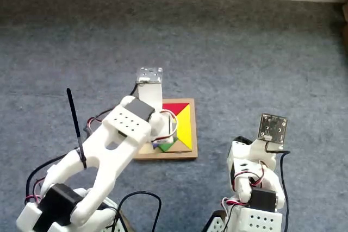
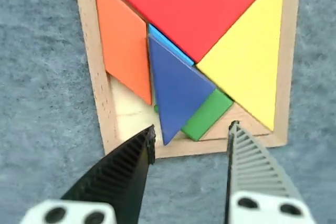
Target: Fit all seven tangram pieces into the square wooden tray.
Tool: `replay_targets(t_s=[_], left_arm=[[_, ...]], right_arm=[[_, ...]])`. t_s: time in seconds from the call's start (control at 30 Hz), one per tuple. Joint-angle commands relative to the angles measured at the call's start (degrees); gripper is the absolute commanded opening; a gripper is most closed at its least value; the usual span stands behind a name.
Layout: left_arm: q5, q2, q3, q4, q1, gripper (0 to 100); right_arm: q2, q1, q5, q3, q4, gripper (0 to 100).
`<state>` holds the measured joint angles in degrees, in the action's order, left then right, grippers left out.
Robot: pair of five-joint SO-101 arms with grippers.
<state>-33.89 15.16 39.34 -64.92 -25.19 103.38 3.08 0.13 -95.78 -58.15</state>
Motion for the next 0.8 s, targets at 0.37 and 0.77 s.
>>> replay_targets(t_s=[0.37, 0.77], left_arm=[[22.59, 2.07, 4.18, -0.44, 0.13, 23], [31.56, -4.53, 4.62, 8.53, 12.35, 23]], right_arm=[[-0.31, 0.84, -0.09, -6.29, 0.75, 0.5], [-0.31, 0.84, -0.09, -6.29, 0.75, 0.5]])
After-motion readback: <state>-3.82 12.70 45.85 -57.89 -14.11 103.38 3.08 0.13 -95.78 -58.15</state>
